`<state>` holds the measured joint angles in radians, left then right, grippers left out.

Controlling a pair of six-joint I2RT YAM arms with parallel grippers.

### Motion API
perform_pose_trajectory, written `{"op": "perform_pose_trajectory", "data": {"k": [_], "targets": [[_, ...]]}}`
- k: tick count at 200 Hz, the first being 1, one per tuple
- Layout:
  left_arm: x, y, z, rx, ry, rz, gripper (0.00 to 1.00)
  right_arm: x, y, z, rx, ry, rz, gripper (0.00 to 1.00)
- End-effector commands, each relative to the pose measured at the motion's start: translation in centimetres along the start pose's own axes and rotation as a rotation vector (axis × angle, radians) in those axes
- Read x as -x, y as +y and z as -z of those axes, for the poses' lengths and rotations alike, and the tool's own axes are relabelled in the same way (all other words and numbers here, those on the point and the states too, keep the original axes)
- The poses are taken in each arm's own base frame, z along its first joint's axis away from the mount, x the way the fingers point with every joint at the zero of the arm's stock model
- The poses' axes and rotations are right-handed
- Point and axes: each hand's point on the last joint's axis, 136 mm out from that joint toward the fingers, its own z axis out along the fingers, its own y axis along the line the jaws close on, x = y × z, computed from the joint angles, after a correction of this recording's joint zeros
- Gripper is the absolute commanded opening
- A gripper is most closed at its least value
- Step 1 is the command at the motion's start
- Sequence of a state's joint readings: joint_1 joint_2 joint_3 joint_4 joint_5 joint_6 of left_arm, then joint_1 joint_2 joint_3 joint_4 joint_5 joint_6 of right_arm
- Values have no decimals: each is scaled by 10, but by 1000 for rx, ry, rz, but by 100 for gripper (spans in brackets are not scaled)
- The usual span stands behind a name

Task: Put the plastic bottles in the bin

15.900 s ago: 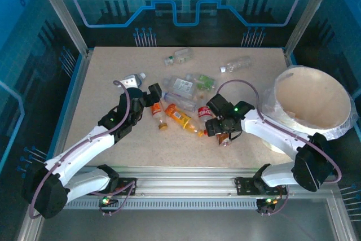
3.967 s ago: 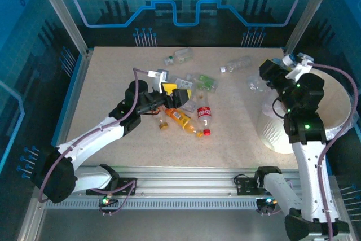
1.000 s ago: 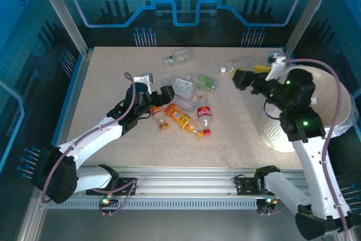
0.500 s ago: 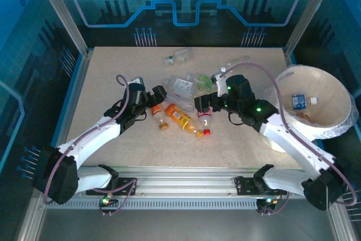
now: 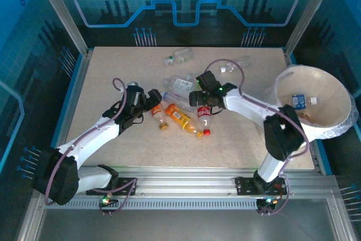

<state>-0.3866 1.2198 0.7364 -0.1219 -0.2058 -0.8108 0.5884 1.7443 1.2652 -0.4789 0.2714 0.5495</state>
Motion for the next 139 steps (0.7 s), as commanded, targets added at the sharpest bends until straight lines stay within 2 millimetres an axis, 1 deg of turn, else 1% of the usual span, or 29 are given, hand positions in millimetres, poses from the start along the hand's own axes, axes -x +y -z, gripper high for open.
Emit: {"op": "perform_pose_trajectory", "data": {"k": [1, 31, 69, 120, 139], "targets": [[2, 10, 6, 30, -10, 18, 99, 3, -11, -15, -109, 40, 12, 91], [2, 16, 8, 42, -13, 22, 99, 7, -18, -38, -147, 79, -21, 89], [0, 19, 7, 46, -8, 29, 99, 16, -25, -56, -134, 108, -59, 88], [-2, 18, 3, 48, 8, 30, 99, 15, -20, -84, -114, 159, -20, 83], [-3, 18, 2, 47, 17, 32, 99, 15, -18, -92, -114, 171, -17, 80]]}}
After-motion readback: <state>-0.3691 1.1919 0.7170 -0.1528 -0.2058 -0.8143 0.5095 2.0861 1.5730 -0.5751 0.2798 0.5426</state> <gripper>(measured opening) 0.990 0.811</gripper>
